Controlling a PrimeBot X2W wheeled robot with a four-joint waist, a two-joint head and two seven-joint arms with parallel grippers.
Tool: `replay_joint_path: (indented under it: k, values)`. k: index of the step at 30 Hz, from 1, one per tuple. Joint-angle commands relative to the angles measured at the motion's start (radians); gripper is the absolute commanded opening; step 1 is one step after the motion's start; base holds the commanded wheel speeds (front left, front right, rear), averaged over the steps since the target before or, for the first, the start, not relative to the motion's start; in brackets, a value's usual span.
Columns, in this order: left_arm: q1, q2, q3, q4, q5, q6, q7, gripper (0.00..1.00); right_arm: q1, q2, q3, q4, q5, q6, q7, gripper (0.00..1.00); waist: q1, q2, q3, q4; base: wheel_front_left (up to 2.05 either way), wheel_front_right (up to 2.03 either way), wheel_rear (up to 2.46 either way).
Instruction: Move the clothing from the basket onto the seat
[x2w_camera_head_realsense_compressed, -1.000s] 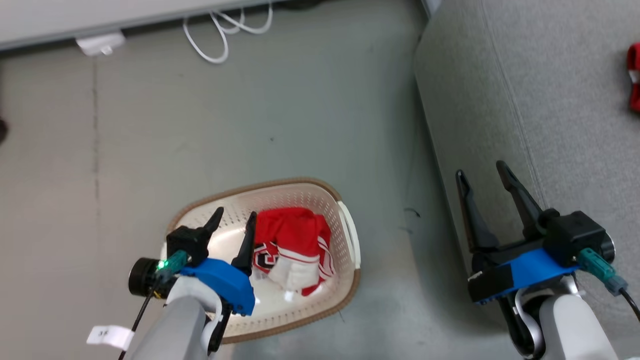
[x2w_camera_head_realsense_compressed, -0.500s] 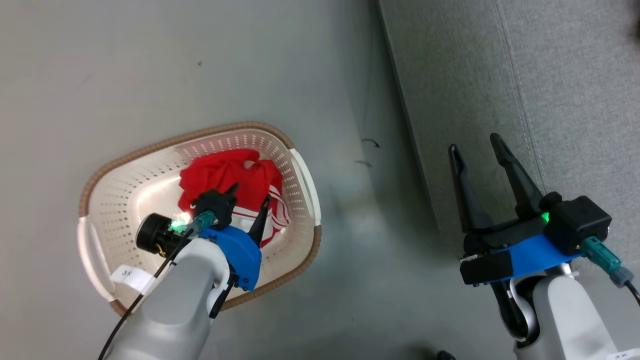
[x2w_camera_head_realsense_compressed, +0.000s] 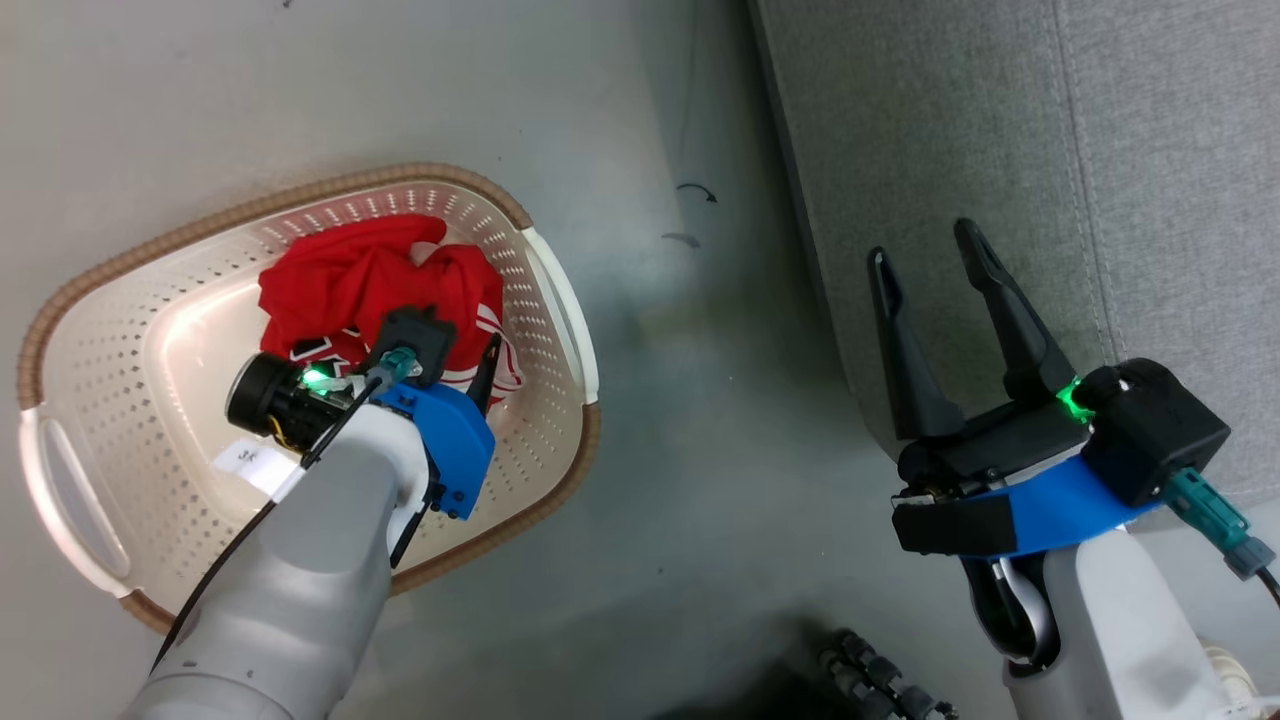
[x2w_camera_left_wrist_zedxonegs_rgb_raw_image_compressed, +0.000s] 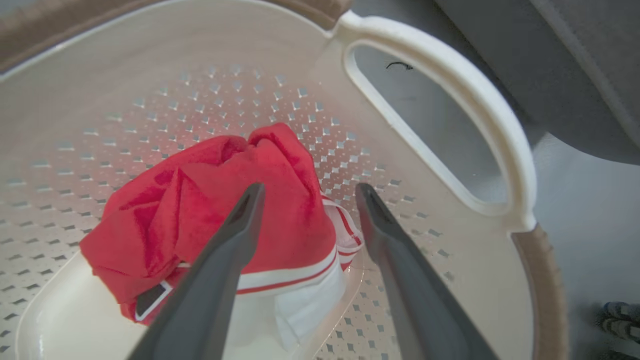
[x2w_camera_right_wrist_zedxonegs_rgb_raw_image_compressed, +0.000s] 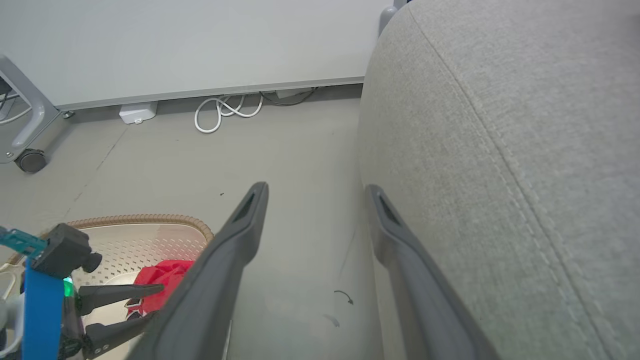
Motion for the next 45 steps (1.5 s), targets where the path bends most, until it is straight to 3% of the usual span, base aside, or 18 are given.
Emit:
replay_joint_path:
  k: [1, 15, 20, 21, 22, 38, 45]
  values:
    - [-0.024, -0.001, -0.002, 0.012, 0.004, 0.01, 0.002, 1.0, -0.018, 0.001, 0.005, -0.011, 0.01, 0.0, -0.009, 1.0, -0.0002, 0.0, 0.021, -0.009, 0.0, 0.0, 0.0]
    - [-0.088, -0.015, -0.032, 0.088, 0.038, 0.189, 0.052, 1.0, 0.025, 0.001, 0.015, -0.044, 0.015, 0.0, -0.031, 1.0, -0.0002, 0.0, 0.08, -0.021, 0.0, 0.0, 0.0]
    - [-0.085, -0.007, -0.045, 0.094, 0.042, 0.205, 0.059, 1.0, 0.027, 0.001, 0.022, -0.043, 0.02, 0.0, -0.032, 1.0, -0.0002, 0.0, 0.086, -0.022, 0.0, 0.0, 0.0]
    - [-0.086, -0.004, -0.046, 0.095, 0.041, 0.204, 0.059, 0.45, 0.026, 0.001, 0.023, -0.043, 0.022, 0.0, -0.033, 1.0, -0.0002, 0.0, 0.087, -0.022, 0.0, 0.0, 0.0]
    - [-0.086, 0.0, -0.049, 0.098, 0.038, 0.192, 0.069, 0.0, 0.024, 0.001, 0.026, -0.04, 0.024, 0.0, -0.034, 1.0, -0.0002, 0.0, 0.088, -0.022, 0.0, 0.0, 0.0]
    - [-0.107, 0.043, -0.04, 0.103, -0.001, 0.137, 0.05, 0.0, -0.026, 0.001, 0.054, -0.016, 0.039, 0.0, -0.034, 1.0, -0.0002, 0.0, 0.091, -0.04, 0.0, 0.0, 0.0]
    - [-0.082, 0.029, -0.025, 0.104, -0.034, 0.117, 0.027, 0.0, -0.054, 0.001, 0.064, 0.007, 0.038, 0.0, -0.034, 1.0, -0.0002, 0.0, 0.018, -0.019, 0.0, 0.0, 0.0]
